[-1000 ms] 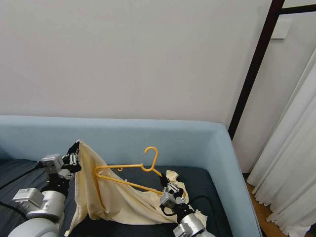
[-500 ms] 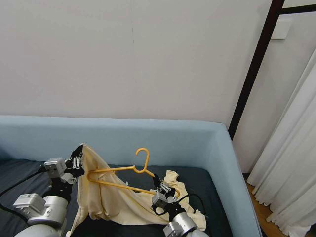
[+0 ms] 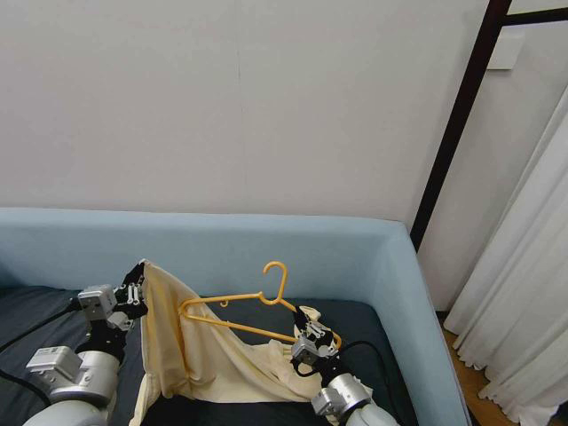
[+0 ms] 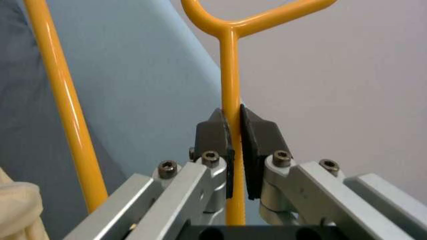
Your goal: Pick up the clothes from the sofa and hang them on the clothes hanger.
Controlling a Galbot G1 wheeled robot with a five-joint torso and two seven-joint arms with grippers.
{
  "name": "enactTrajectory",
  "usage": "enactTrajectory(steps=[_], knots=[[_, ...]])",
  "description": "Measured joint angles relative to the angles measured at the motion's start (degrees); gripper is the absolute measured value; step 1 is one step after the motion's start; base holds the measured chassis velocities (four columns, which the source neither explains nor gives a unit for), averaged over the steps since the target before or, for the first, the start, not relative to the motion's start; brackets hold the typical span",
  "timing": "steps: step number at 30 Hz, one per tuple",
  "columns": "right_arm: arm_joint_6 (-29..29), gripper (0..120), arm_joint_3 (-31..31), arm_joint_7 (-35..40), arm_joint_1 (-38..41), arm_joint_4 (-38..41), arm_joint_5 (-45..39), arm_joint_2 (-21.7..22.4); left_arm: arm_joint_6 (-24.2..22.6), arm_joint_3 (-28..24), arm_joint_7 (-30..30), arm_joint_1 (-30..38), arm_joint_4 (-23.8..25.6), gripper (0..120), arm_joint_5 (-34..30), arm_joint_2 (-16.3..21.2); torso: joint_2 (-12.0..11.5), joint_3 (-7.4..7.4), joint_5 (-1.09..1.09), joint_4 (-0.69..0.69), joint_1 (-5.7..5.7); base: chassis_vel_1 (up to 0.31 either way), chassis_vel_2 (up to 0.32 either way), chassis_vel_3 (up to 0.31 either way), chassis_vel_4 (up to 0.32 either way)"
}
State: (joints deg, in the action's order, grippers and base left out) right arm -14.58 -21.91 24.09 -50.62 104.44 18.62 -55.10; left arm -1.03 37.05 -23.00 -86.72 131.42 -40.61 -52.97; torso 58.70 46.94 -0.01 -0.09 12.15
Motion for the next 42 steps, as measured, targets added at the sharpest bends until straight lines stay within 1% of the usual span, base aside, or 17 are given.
enactTrajectory(steps=[3,8,11,12,16,19,22,28,32,39,42], knots=[[-0.3,4,-0.1,0.2,0.0,0.0,-0.1,-0.5,-0.1,-0.4,0.0,-0.1,0.7,0,-0.4,-0.2,0.0,0.00,0.01,0.00,0.00,0.000,0.000,0.000,0.000],[-1.4,4,-2.4,0.8,0.3,-1.0,-0.4,-2.5,-0.1,-1.8,0.0,0.0,1.4,0,-1.2,-1.2,0.0,0.00,0.01,0.00,0.00,0.000,0.000,0.000,0.000],[-2.2,4,-4.4,1.4,1.5,-2.8,-0.4,-4.3,0.1,-4.1,0.3,0.3,1.1,0,-0.8,-2.8,0.0,0.00,0.01,0.00,0.00,0.000,0.000,0.000,0.000],[-2.2,4,-4.4,1.4,1.5,-2.8,-0.4,-4.3,0.1,-4.1,0.3,0.3,1.1,0,-0.8,-2.8,0.0,0.00,0.01,0.00,0.00,0.000,0.000,0.000,0.000],[-3.8,4,-7.3,2.3,4.7,-5.5,-0.9,-6.5,0.2,-7.6,0.5,0.4,0.4,0,0.5,-5.3,0.0,0.00,0.00,0.00,0.00,0.000,0.000,0.000,0.000],[-4.7,4,-8.6,2.8,6.5,-6.8,-2.5,-7.4,0.2,-8.8,0.6,0.3,0.3,0,1.1,-5.9,0.0,0.00,0.00,0.00,0.00,0.000,0.000,0.000,0.000],[-5.5,4,-10.1,3.4,8.7,-7.9,-4.8,-8.3,0.4,-10.1,1.1,0.2,-0.2,0,2.1,-6.2,0.0,0.00,0.00,0.01,0.00,0.000,0.000,0.000,0.000],[-5.5,4,-10.8,3.4,9.6,-8.4,-4.6,-8.4,0.6,-10.8,1.3,0.1,-0.3,0,2.6,-6.3,0.0,0.00,0.00,-0.01,0.00,0.000,0.000,0.000,0.000],[-6.3,4,-11.6,3.6,10.8,-9.8,-4.8,-9.4,0.9,-13.1,2.1,-1.8,-0.4,0,5.5,-6.4,0.0,0.00,0.00,0.00,0.00,0.000,0.000,0.000,0.000],[-7.4,4,-11.7,3.7,10.9,-11.2,-5.8,-9.9,1.6,-14.3,3.3,-4.5,-0.1,0,8.0,-6.7,0.0,0.00,0.00,0.00,0.00,0.000,0.000,0.000,0.000],[-8.8,4,-11.7,4.6,10.7,-11.1,-11.3,-9.9,2.4,-14.3,3.9,-6.8,-0.2,0,9.5,-6.0,0.0,0.00,0.01,0.00,0.00,0.000,0.000,0.000,0.000]])
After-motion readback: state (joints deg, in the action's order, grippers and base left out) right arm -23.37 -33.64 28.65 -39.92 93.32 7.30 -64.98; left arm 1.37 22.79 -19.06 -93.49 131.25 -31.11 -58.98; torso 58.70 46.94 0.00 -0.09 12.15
